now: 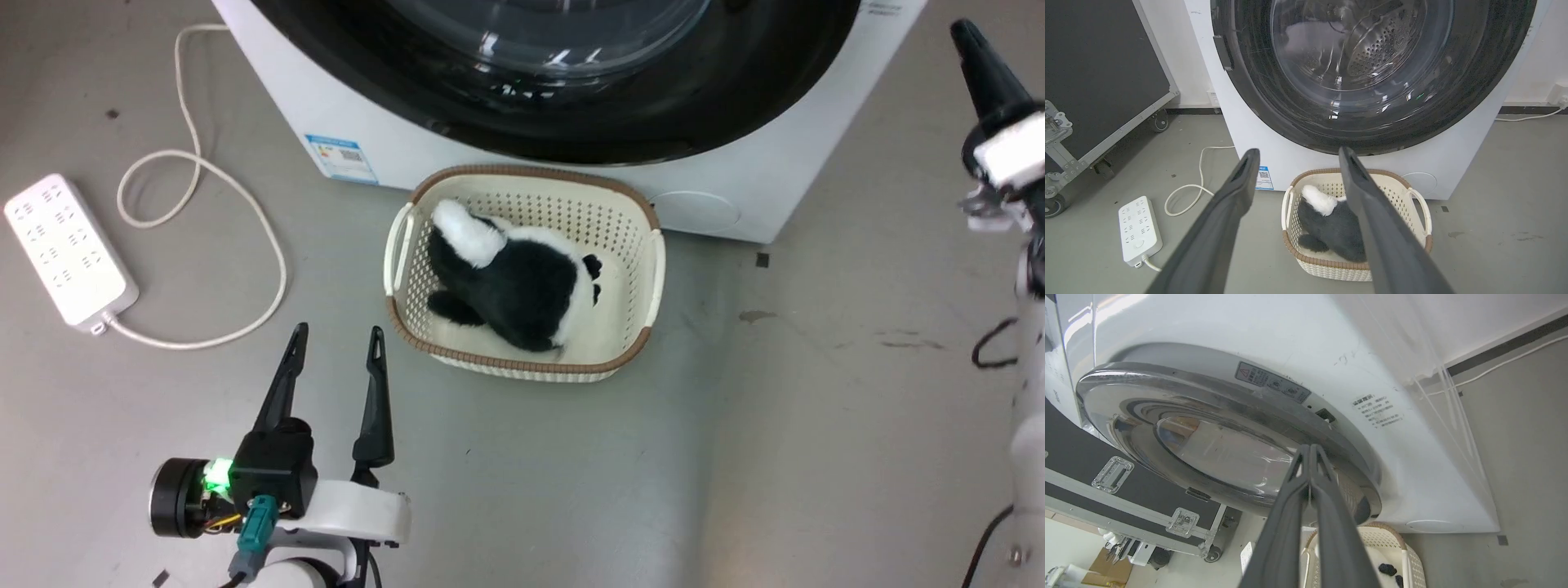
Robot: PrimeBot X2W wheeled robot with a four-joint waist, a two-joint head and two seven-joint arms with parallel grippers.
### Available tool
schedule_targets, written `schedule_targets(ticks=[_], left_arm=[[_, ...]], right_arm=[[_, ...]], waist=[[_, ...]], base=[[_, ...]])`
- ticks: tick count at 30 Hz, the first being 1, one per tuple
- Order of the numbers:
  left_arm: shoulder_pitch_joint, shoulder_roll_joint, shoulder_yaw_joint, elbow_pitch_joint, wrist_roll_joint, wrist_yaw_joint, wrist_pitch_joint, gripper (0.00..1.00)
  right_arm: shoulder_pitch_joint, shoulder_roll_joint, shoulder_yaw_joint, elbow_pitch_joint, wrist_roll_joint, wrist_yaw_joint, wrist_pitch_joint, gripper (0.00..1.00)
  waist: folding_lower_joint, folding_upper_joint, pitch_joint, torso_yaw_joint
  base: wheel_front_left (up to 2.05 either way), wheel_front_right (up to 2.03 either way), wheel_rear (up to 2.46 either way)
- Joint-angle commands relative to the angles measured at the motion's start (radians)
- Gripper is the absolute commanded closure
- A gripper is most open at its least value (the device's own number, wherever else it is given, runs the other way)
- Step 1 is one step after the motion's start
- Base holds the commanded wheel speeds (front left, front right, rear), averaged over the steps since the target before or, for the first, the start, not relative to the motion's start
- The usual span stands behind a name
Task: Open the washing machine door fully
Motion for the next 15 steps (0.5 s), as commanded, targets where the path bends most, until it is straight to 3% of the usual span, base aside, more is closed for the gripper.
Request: schedule_targets(ticks=[1, 15], left_arm=[[-0.021, 0.003, -0.005, -0.005, -0.003, 0.008, -0.012, 0.00], [-0.044, 0.000, -0.033, -0.014, -0.002, 0.028, -0.045, 0.00]], right_arm=[[-0.049, -0.006, -0.011, 0.030, 0.030, 0.000, 0.028, 1.00], [-0.377, -0.084, -0.154, 0.381, 0.180, 0.000, 0.284, 1.00]], waist=[[-0.0001, 0.0000, 0.010, 0.009], [-0.0001, 0.0000, 0.076, 0.071]], base=[[0.00, 0.00, 0.00], [0.00, 0.00, 0.00]])
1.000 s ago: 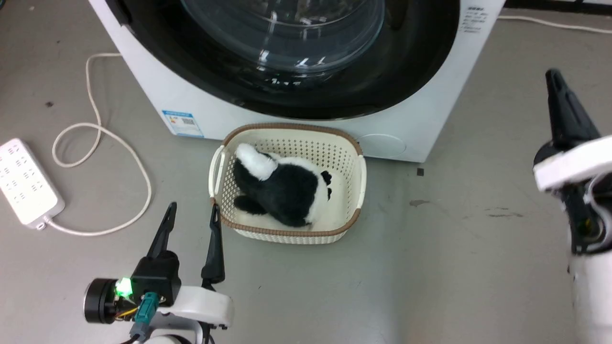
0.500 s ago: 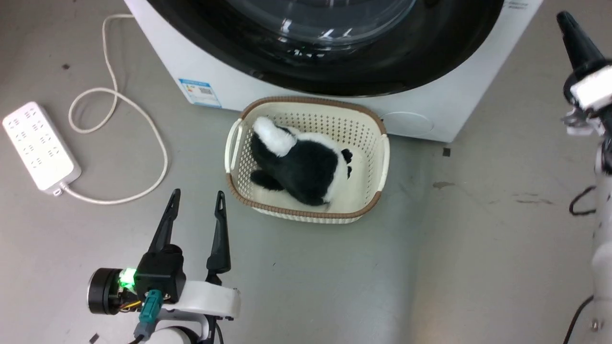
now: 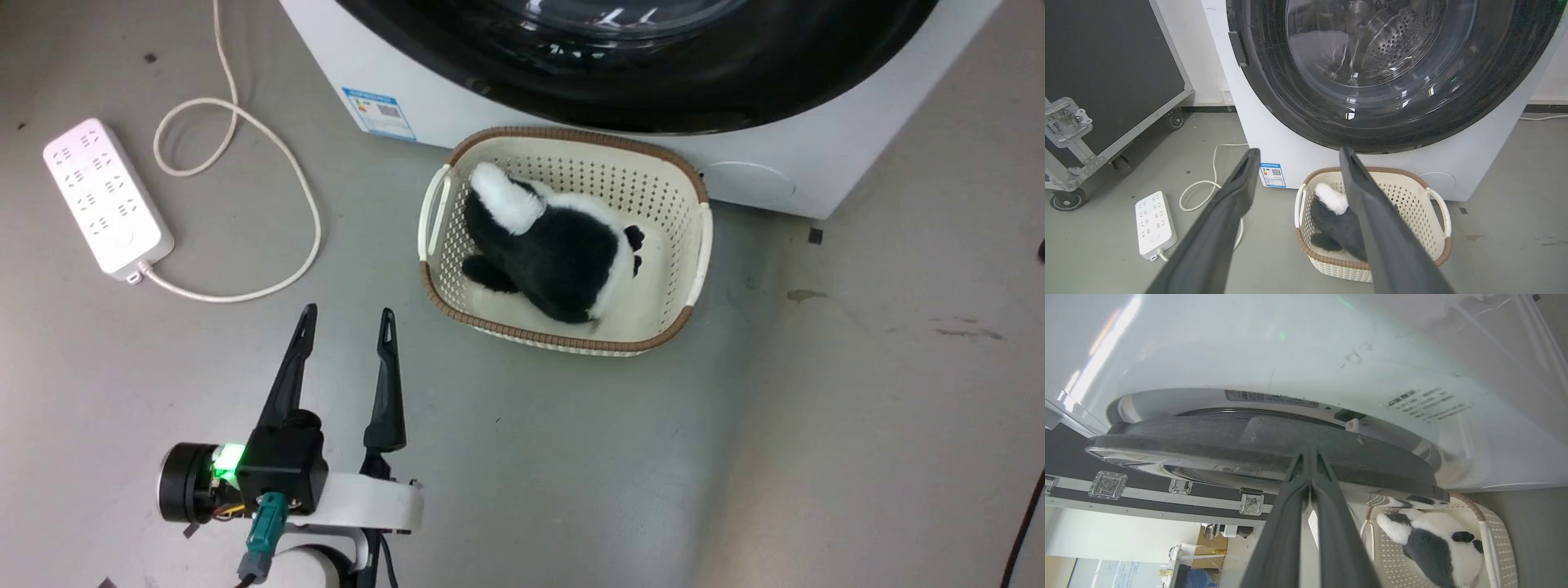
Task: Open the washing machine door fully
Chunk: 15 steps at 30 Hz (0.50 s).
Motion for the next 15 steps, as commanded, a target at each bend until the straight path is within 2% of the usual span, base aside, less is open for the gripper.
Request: schedule_targets(ticks=[1, 7, 15], left_arm=[[-0.022, 0.002, -0.005, -0.004, -0.002, 0.008, -0.014, 0.00], [-0.035, 0.002, -0.020, -0.010, 0.001, 0.019, -0.030, 0.00], [-0.048, 0.001, -0.036, -0.020, 0.001, 0.033, -0.048, 0.00]], right_arm=[[-0.059, -0.017, -0.012, 0.042, 0.023, 0.000, 0.028, 1.00], [-0.193, -0.058, -0.022, 0.171, 0.033, 0.000, 0.108, 1.00], [-0.319, -0.090, -0.070, 0.301, 0.071, 0.000, 0.155, 1.00]], waist=[[-0.0001, -0.0001, 0.011, 0.009], [-0.0001, -0.0001, 0.047, 0.035], [-0.0001, -0.0001, 0.085, 0.060]], base=[[0.00, 0.00, 0.00], [0.00, 0.00, 0.00], [0.00, 0.00, 0.00]])
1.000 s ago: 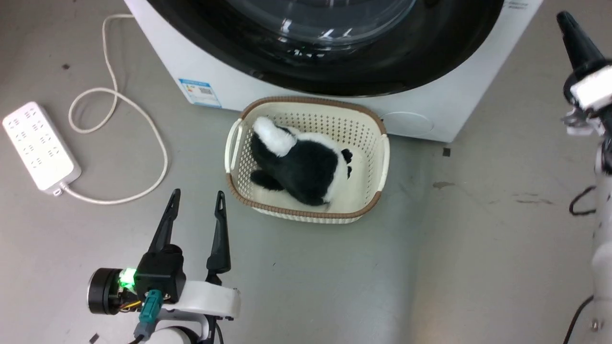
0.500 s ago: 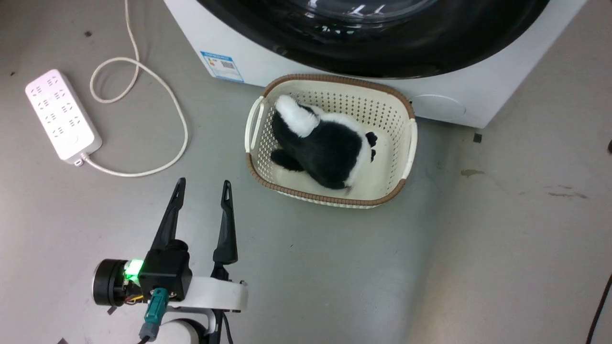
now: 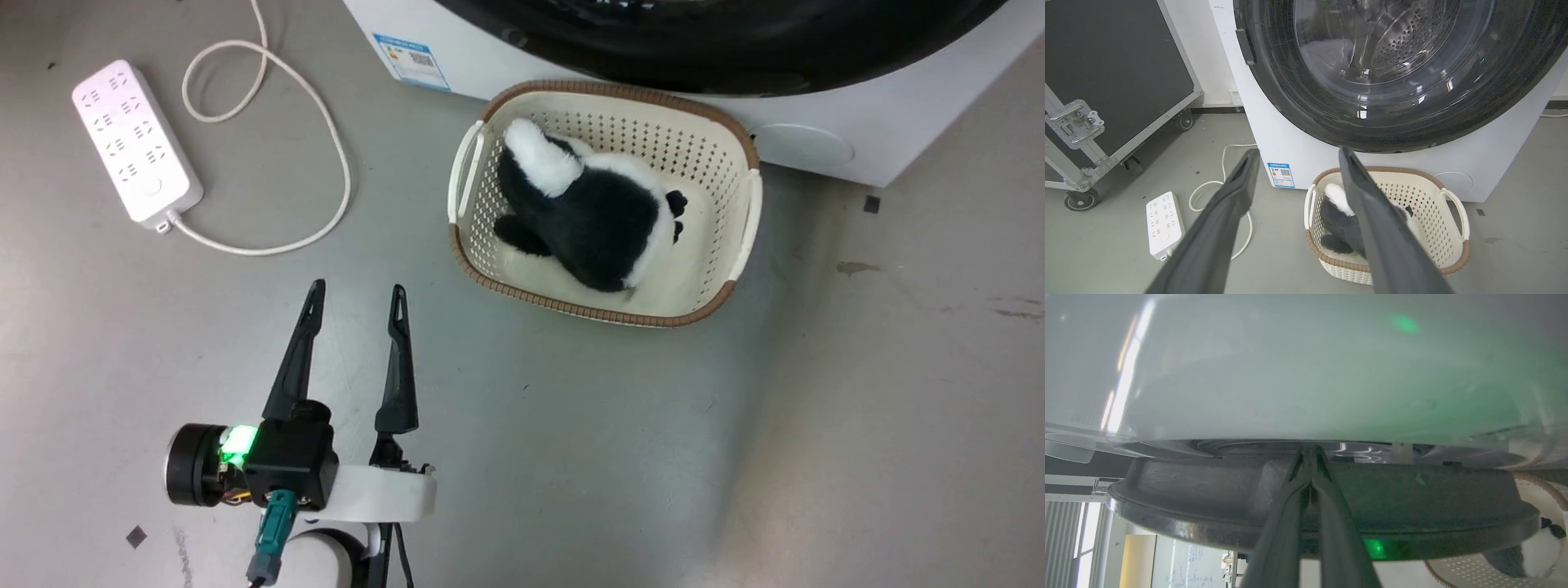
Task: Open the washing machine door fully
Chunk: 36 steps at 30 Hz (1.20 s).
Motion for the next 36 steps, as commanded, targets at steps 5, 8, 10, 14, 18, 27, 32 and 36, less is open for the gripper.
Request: schedule_targets(ticks=[5, 8, 10, 14, 18, 27, 32, 36], left_arm=[[-0.016, 0.002, -0.001, -0.010, 0.003, 0.010, -0.006, 0.00], [-0.015, 0.002, 0.000, -0.008, 0.003, 0.010, -0.006, 0.00], [-0.014, 0.003, 0.001, -0.007, 0.003, 0.010, -0.006, 0.00], [-0.003, 0.007, 0.005, -0.003, 0.002, 0.008, -0.006, 0.00], [0.008, 0.011, 0.008, 0.002, 0.001, 0.005, -0.006, 0.00], [0.047, 0.020, 0.007, 0.026, 0.001, -0.004, -0.006, 0.00], [0.087, 0.026, -0.001, 0.042, -0.003, -0.019, -0.006, 0.00], [0.115, 0.024, -0.010, 0.054, -0.008, -0.027, -0.006, 0.00]], right_arm=[[-0.009, 0.004, 0.005, 0.026, -0.008, -0.001, 0.032, 1.00], [0.020, 0.010, 0.011, 0.021, -0.016, -0.001, 0.048, 1.00], [0.047, 0.015, 0.007, 0.016, -0.012, -0.001, 0.058, 1.00], [0.128, 0.041, 0.009, -0.006, -0.009, -0.001, 0.098, 1.00], [0.209, 0.076, -0.001, -0.038, 0.004, -0.001, 0.126, 1.00], [0.406, 0.176, -0.008, -0.134, 0.026, -0.001, 0.212, 1.00], [0.527, 0.236, 0.003, -0.208, 0.040, -0.001, 0.269, 1.00], [0.615, 0.264, 0.025, -0.262, 0.067, -0.001, 0.317, 1.00]], waist=[[-0.0001, -0.0001, -0.001, -0.004], [-0.0001, -0.0001, -0.014, -0.008], [-0.0001, -0.0001, -0.030, -0.011], [-0.0001, -0.0001, -0.071, -0.024], [-0.0001, -0.0001, -0.112, -0.033], [-0.0001, -0.0001, -0.224, -0.038], [-0.0001, -0.0001, -0.290, -0.040], [-0.0001, -0.0001, -0.327, -0.039]], base=[[0.00, 0.00, 0.00], [0.00, 0.00, 0.00], [0.00, 0.00, 0.00], [0.00, 0.00, 0.00], [0.00, 0.00, 0.00], [0.00, 0.00, 0.00], [0.00, 0.00, 0.00], [0.00, 0.00, 0.00]])
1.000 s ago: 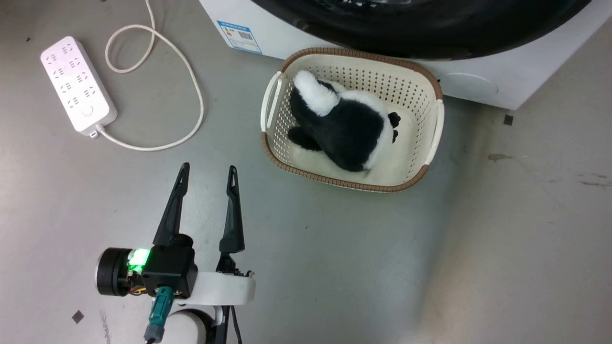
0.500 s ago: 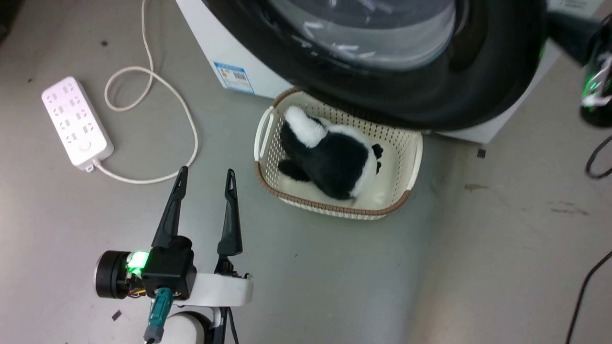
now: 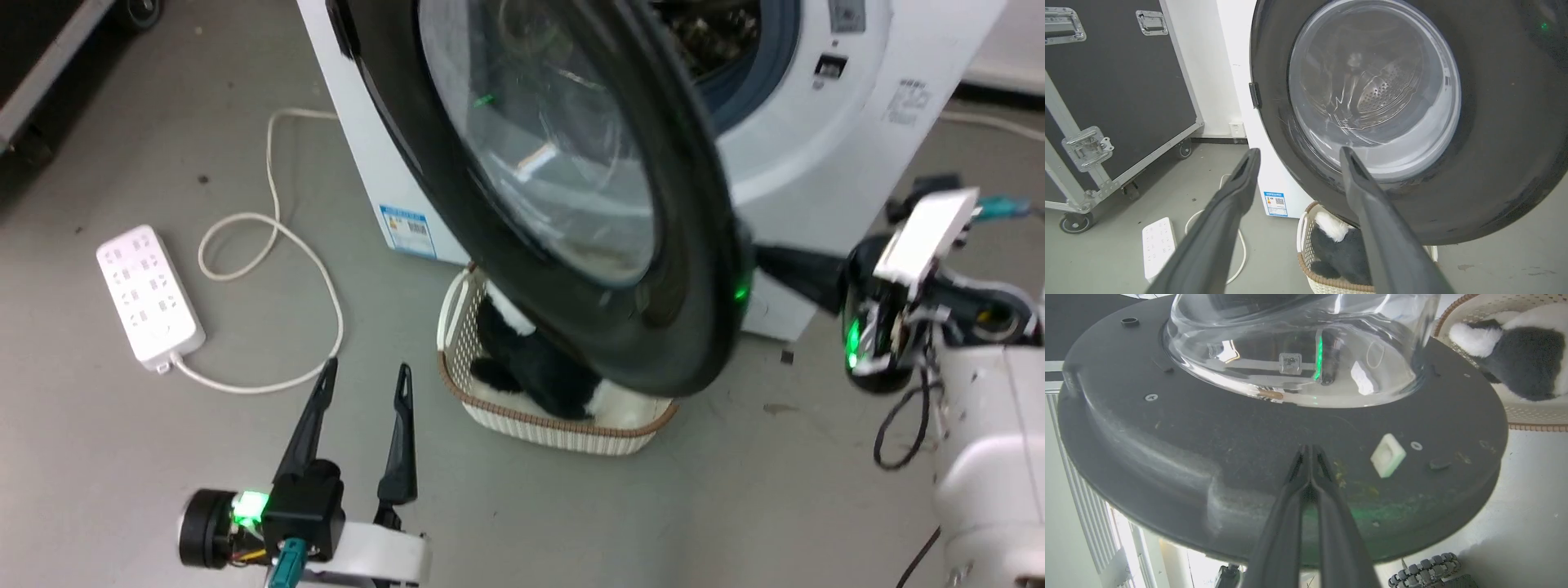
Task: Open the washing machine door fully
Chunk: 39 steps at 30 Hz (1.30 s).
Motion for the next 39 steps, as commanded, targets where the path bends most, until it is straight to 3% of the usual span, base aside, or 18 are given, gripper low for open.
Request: schedule_targets(ticks=[1, 3, 4, 9, 14, 15, 18, 19, 20, 21, 24, 27, 28, 33, 36, 39], left_arm=[[0.014, 0.000, -0.005, 0.005, -0.004, -0.006, -0.004, 0.00], [0.021, -0.001, -0.012, 0.011, -0.005, -0.013, -0.004, 0.00], [0.030, 0.000, -0.022, 0.018, -0.001, -0.024, -0.004, 0.00], [0.048, 0.002, -0.038, 0.032, 0.003, -0.036, -0.004, 0.00], [0.053, -0.003, -0.036, 0.041, -0.023, -0.052, -0.004, 0.00], [0.050, -0.007, -0.030, 0.044, -0.031, -0.057, -0.004, 0.00], [0.047, -0.010, -0.025, 0.045, -0.033, -0.060, -0.004, 0.00], [0.047, -0.011, -0.022, 0.044, -0.034, -0.060, -0.004, 0.00], [0.047, -0.012, -0.018, 0.042, -0.034, -0.059, -0.004, 0.00], [0.049, -0.013, -0.013, 0.041, -0.034, -0.058, -0.004, 0.00], [0.055, -0.014, 0.001, 0.037, -0.034, -0.059, -0.004, 0.00], [0.062, -0.015, 0.017, 0.031, -0.037, -0.065, -0.004, 0.00], [0.069, -0.014, 0.034, 0.029, -0.044, -0.081, -0.004, 0.00], [0.079, -0.008, 0.074, 0.028, -0.046, -0.097, -0.004, 0.00], [0.089, -0.007, 0.099, 0.020, -0.047, -0.101, -0.004, 0.00], [0.097, -0.009, 0.117, 0.014, -0.047, -0.104, -0.004, 0.00]], right_arm=[[0.035, 0.004, 0.013, -0.016, 0.014, -0.001, 0.013, 1.00], [0.068, 0.005, 0.069, -0.025, 0.076, -0.001, 0.040, 1.00], [0.114, 0.006, 0.191, -0.036, 0.206, -0.001, 0.043, 1.00], [0.194, 0.006, 0.423, -0.086, 0.402, -0.001, -0.027, 1.00], [0.236, 0.006, 0.613, -0.136, 0.529, -0.001, -0.123, 1.00], [0.245, 0.006, 0.693, -0.157, 0.570, -0.001, -0.169, 1.00], [0.247, 0.006, 0.731, -0.167, 0.579, -0.001, -0.213, 1.00], [0.247, 0.006, 0.733, -0.171, 0.573, -0.001, -0.229, 0.93], [0.248, 0.004, 0.731, -0.176, 0.566, -0.001, -0.248, 0.60], [0.251, -0.004, 0.729, -0.182, 0.557, -0.001, -0.268, 0.00], [0.268, -0.039, 0.716, -0.225, 0.522, -0.001, -0.333, 0.00], [0.299, -0.102, 0.696, -0.326, 0.432, -0.001, -0.466, 0.00], [0.346, -0.182, 0.692, -0.474, 0.273, -0.001, -0.656, 0.00], [0.447, -0.349, 0.741, -0.652, -0.113, -0.001, -0.989, 0.00], [0.512, -0.397, 0.727, -0.672, -0.316, -0.001, -1.121, 0.00], [0.585, -0.387, 0.660, -0.684, -0.505, -0.001, -1.221, 0.00]], waist=[[0.0002, 0.0000, -0.021, 0.001], [0.0002, 0.0000, -0.033, 0.007], [0.0002, 0.0000, -0.048, 0.012], [0.0002, 0.0000, -0.065, 0.018], [0.0002, 0.0000, -0.063, 0.021], [0.0002, 0.0000, -0.059, 0.021], [0.0002, 0.0000, -0.059, 0.019], [0.0002, 0.0000, -0.062, 0.015], [0.0002, 0.0000, -0.065, 0.011], [0.0002, 0.0000, -0.069, 0.005], [0.0002, 0.0000, -0.088, -0.016], [0.0002, 0.0000, -0.109, -0.043], [0.0002, 0.0000, -0.130, -0.076], [0.0002, 0.0000, -0.162, -0.130], [0.0002, 0.0000, -0.173, -0.162], [0.0002, 0.0000, -0.179, -0.185]], base=[[0.00, 0.00, 0.00], [0.00, 0.00, 0.00], [0.00, 0.00, 0.00], [0.00, 0.00, 0.00], [0.00, 0.00, 0.00], [0.00, 0.00, 0.00], [0.00, 0.00, 0.00], [0.00, 0.00, 0.00], [0.00, 0.00, 0.00], [0.00, 0.00, 0.00], [0.00, 0.00, 0.00], [0.00, 0.00, 0.00], [0.00, 0.00, 0.00], [0.00, 0.00, 0.00], [0.00, 0.00, 0.00], [0.00, 0.00, 0.00]])
